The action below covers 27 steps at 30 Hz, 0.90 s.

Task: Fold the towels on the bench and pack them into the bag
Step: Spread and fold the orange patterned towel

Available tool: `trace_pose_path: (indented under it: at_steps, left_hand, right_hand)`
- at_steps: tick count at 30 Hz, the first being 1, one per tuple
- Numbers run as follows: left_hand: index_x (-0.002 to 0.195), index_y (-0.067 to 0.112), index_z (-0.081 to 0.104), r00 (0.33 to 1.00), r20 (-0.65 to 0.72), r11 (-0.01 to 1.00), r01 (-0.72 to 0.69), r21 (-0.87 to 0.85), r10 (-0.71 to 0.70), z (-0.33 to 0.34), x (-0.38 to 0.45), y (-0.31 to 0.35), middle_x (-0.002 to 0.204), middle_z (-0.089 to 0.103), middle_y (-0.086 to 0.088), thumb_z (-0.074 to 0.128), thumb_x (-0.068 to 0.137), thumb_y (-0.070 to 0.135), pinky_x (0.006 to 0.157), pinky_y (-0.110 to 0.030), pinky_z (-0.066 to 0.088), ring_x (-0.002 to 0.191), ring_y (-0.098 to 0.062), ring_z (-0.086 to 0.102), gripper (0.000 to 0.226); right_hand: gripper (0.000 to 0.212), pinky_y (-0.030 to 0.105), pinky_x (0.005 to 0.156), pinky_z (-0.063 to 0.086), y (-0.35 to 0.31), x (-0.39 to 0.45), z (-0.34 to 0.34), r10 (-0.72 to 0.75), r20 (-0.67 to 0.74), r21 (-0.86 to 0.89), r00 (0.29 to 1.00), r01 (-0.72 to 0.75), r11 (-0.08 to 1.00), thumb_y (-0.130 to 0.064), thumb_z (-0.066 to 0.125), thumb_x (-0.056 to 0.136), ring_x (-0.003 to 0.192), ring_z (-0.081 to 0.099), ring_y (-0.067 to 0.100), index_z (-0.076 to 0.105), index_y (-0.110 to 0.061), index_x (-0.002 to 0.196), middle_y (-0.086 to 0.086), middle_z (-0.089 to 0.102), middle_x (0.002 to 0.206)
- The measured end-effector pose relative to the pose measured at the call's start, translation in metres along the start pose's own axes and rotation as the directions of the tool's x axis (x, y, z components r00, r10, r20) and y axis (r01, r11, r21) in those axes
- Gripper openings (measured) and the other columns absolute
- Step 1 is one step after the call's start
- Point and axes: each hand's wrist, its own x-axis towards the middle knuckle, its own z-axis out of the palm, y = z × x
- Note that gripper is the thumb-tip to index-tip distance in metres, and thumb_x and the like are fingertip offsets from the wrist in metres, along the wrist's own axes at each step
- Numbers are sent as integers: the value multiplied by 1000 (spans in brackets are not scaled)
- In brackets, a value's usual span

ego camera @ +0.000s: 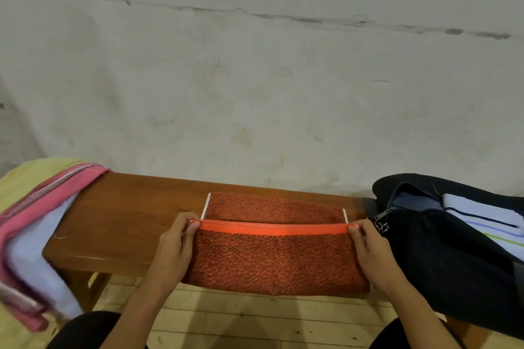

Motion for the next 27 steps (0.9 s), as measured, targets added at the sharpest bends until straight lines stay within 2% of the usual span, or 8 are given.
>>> trace_pose_path:
  at_steps: [4,6,9,14,17,19,24,27]
  left_hand:
    - [95,43,48,999,38,999,24,46,-26,3,1,-7,65,57,-1,40,99,32,53,-23,39,61,-15,55,14]
    - [95,40,49,999,45,999,28,43,-30,4,0,-6,65,58,1,40,98,33,52,-18,38,62,-11,57,12]
    - [92,32,51,997,69,999,34,38,-36,3,-1,-4,65,58,2,39,99,34,52,-17,39,62,-7,57,14]
    - [95,38,50,991,120,998,48,42,-53,1,-4,-10,65,59,-5,38,100,37,49,-19,39,59,-15,57,13]
    - [97,41,49,995,88,999,34,39,-38,-1,-5,-8,66,59,1,39,100,35,49,-20,40,60,-15,57,12]
    - [97,37,50,999,46,999,25,47,-27,-1,-5,-6,65,58,1,40,101,34,51,-25,41,61,-15,57,11]
    - [95,31,51,997,36,996,65,64,-68,2,-1,-3,72,62,1,38,101,35,55,-23,43,68,-12,59,15]
    - [97,27,52,990,56,989,127,73,-131,4,3,-2,75,62,2,37,102,34,56,-24,43,66,-10,58,18]
  right_hand:
    - [27,30,60,45,4,3,3,28,31,-78,999,-26,997,-38,46,101,65,61,11,60,-24,83,0,64,72]
    - [31,36,60,46,7,3,4,38,41,-150,998,-32,988,-37,46,103,62,60,14,58,-21,79,1,63,67]
    - [33,37,58,45,7,-1,2,53,54,-189,997,-42,981,-41,41,103,59,59,17,53,-20,81,3,61,65]
    - [34,32,54,40,1,-7,-1,59,103,-158,993,-42,987,-42,36,104,55,54,16,50,-19,82,4,57,64]
    - [34,28,51,39,-5,-9,-2,39,91,-89,995,-31,996,-42,36,103,50,48,9,51,-19,83,2,53,62]
    - [31,22,48,38,-8,-9,-3,21,69,-64,997,-17,998,-39,36,104,48,46,5,52,-19,85,1,51,62]
    - [28,21,48,38,-12,-7,-3,15,54,-49,998,-13,999,-33,37,105,50,46,7,51,-18,87,3,51,64]
    - [27,30,50,39,-10,-4,-1,19,47,-105,999,-14,994,-36,35,105,52,48,13,48,-21,86,5,52,64]
